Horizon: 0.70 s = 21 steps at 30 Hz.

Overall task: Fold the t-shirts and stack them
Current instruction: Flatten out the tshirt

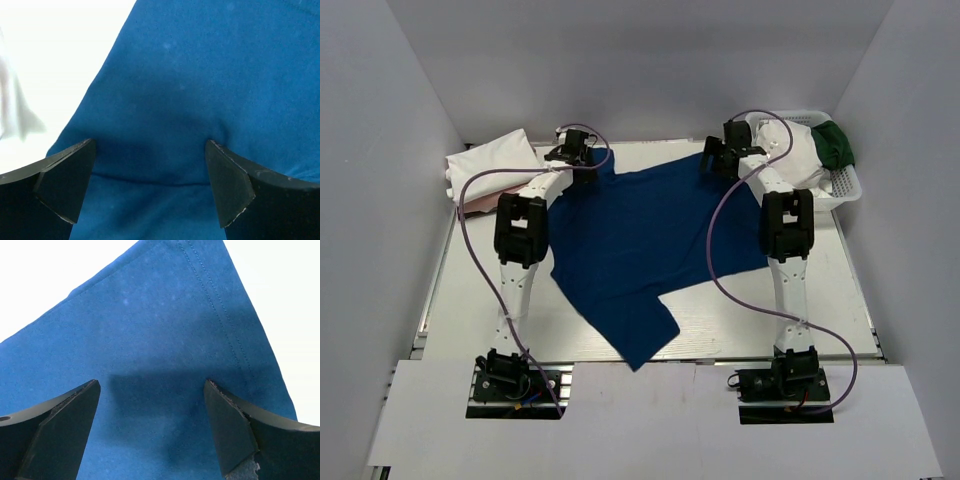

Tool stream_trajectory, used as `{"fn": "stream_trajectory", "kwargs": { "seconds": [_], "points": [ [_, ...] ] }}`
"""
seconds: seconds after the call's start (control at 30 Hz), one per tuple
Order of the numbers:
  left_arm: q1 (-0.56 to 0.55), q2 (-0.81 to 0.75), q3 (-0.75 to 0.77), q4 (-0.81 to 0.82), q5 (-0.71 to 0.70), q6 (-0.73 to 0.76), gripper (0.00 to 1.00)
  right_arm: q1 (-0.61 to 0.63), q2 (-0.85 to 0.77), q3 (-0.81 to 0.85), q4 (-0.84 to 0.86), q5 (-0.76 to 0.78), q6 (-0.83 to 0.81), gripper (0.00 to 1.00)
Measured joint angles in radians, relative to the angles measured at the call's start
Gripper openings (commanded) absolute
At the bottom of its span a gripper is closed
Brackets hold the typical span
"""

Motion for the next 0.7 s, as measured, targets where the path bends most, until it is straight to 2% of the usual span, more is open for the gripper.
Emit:
{"fn": "stream_trajectory", "kwargs": {
  "seconds": [0.17, 0.3, 0.43, 0.57, 0.7],
  "points": [
    [0.008, 0.141, 0.233, -0.025, 0.056, 0.066, 1.0, -0.029, 0.076, 0.113, 0.026, -0.059, -0.008, 0.9],
    [0.014, 0.179, 0.299, -0.023, 0.118, 0.13, 1.0, -0.049, 0.082, 0.111, 0.059, -0.128, -0.008, 0.9],
    [0.016, 0.194, 0.326, -0.024, 0.15, 0.161, 1.0, -0.052, 0.034, 0.008, 0.141, -0.156, -0.045, 0.9],
    [0.016, 0.185, 0.324, -0.034, 0.167, 0.167, 1.0, -0.046, -0.058, -0.12, 0.135, -0.159, -0.097, 0.9],
    [0.013, 0.085, 0.203, -0.056, 0.19, 0.135, 1.0, -0.026, -0.192, -0.268, 0.134, -0.142, -0.14, 0.9]
  ]
}}
